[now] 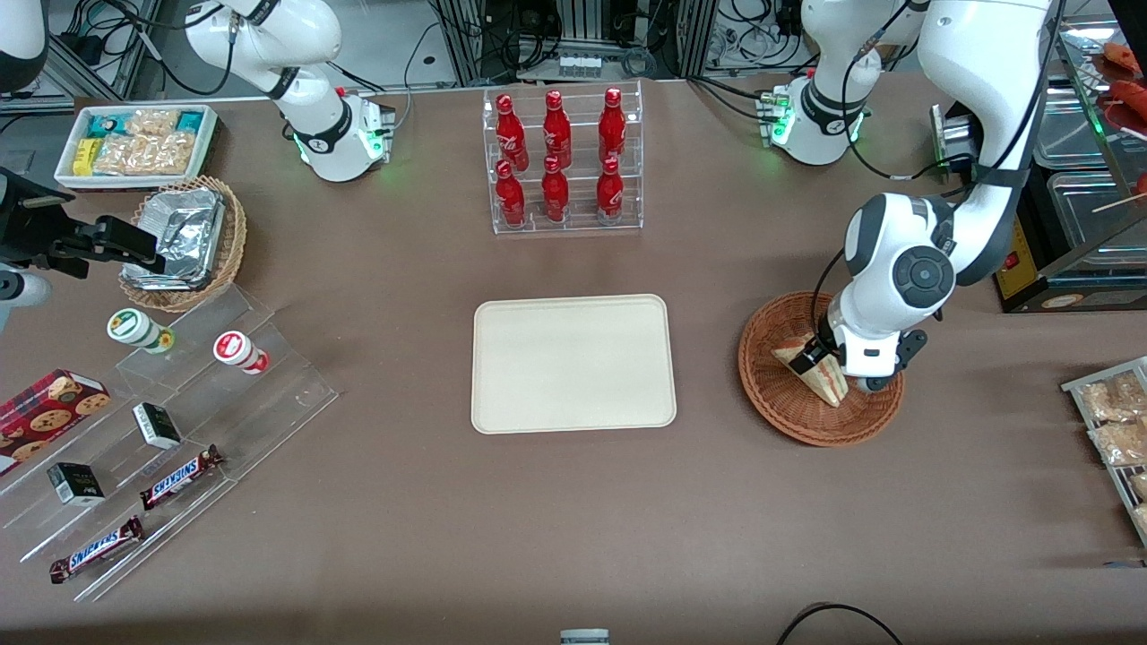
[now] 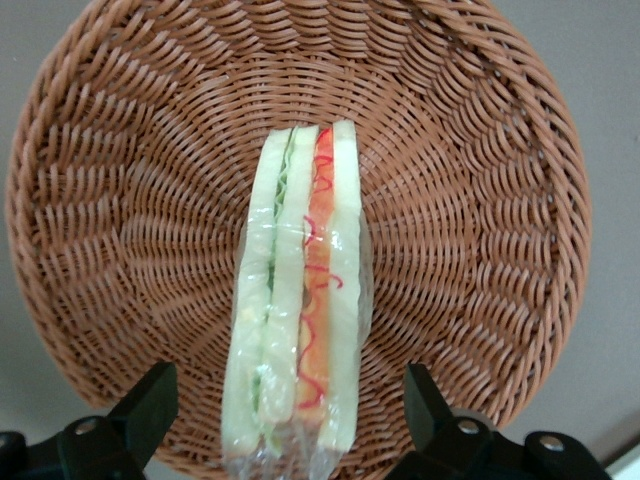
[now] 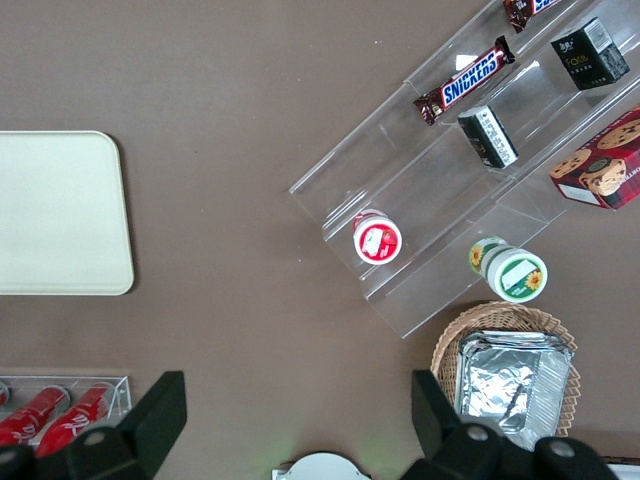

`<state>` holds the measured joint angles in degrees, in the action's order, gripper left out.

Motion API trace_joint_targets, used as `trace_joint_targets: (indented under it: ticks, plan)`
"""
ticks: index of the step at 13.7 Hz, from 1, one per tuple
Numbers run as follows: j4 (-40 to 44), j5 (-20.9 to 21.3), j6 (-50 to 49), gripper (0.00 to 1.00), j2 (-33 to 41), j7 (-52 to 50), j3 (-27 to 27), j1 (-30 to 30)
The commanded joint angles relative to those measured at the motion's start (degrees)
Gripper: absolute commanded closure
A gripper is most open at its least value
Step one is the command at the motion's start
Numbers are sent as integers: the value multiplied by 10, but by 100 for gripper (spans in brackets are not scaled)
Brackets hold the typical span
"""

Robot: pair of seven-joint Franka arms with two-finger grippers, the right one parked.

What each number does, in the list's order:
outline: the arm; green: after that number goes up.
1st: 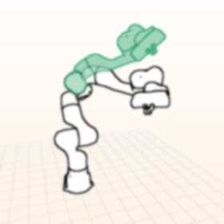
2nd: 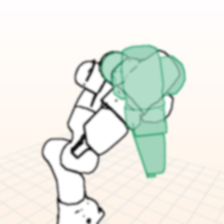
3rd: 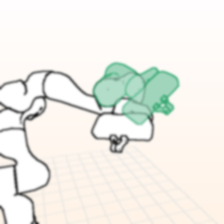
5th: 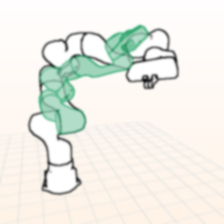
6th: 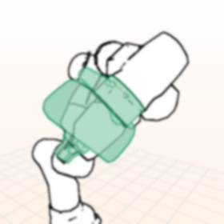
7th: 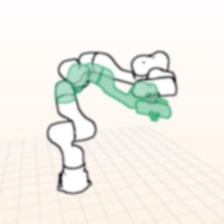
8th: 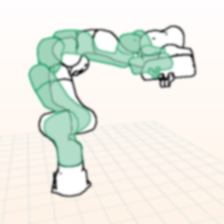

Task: Place sandwich from basket to tray
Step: 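Lower the open left gripper and close it on the wrapped sandwich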

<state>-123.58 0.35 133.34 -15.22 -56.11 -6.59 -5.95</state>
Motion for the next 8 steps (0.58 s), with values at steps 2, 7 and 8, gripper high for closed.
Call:
trace_joint_targets:
  ticks: [2, 7, 8]
  plan:
    - [-3, 6, 25, 4, -15, -31, 2, -10]
    - [-5, 6, 1, 100, -1, -21, 4, -9]
    - [-5, 7, 0, 100, 0, -19, 4, -9]
